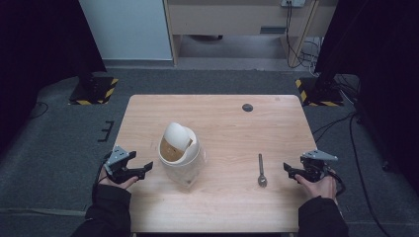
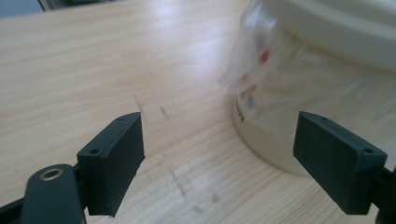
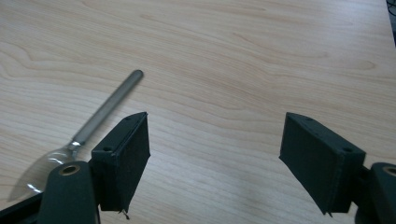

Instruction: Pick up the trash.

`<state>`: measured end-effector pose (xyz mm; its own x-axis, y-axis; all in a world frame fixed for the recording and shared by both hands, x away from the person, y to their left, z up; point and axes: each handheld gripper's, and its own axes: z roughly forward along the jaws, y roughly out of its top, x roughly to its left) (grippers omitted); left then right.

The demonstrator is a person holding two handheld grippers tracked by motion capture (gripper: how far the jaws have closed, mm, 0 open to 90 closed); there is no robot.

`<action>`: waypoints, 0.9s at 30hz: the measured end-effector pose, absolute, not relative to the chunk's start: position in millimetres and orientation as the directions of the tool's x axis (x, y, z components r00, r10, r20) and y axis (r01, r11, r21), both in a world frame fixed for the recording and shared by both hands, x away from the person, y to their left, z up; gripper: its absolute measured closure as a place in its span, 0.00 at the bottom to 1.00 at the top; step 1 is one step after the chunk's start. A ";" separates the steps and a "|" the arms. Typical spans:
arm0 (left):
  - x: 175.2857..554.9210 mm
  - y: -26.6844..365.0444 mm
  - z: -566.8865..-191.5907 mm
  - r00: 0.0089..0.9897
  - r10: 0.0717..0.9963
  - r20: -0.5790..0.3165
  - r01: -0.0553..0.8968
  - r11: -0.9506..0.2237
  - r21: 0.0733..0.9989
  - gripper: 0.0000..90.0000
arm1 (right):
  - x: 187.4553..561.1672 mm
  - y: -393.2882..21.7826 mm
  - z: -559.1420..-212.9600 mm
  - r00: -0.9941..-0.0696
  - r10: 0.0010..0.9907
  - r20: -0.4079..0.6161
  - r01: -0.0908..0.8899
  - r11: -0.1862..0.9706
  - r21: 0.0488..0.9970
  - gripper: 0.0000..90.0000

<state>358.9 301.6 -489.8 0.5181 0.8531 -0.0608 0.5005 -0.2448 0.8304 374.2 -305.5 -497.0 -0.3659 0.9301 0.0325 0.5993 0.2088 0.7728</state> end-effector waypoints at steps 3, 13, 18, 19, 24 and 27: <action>362.2 304.5 -504.0 0.510 0.859 -0.051 0.561 -0.286 0.777 0.18 | 372.4 -299.8 -491.3 -0.381 0.924 0.030 0.591 0.218 0.776 0.27; 368.6 300.0 -522.9 0.551 0.834 -0.023 0.611 -0.384 0.692 0.17 | 362.0 -273.3 -474.9 -0.430 0.903 0.010 0.557 0.257 0.790 0.30; 370.3 297.3 -527.4 0.565 0.825 -0.012 0.619 -0.415 0.667 0.17 | 360.9 -263.0 -472.4 -0.449 0.893 0.003 0.554 0.276 0.786 0.32; 370.9 297.0 -527.7 0.566 0.825 -0.010 0.619 -0.416 0.667 0.17 | 361.1 -261.5 -472.2 -0.452 0.892 0.001 0.554 0.280 0.784 0.32; 372.0 296.1 -529.5 0.564 0.826 -0.007 0.614 -0.414 0.672 0.13 | 363.6 -253.3 -472.2 -0.470 0.883 0.000 0.557 0.296 0.776 0.35; 372.2 295.3 -530.7 0.563 0.827 -0.008 0.612 -0.410 0.676 0.11 | 366.8 -247.0 -472.9 -0.481 0.877 0.005 0.558 0.302 0.773 0.36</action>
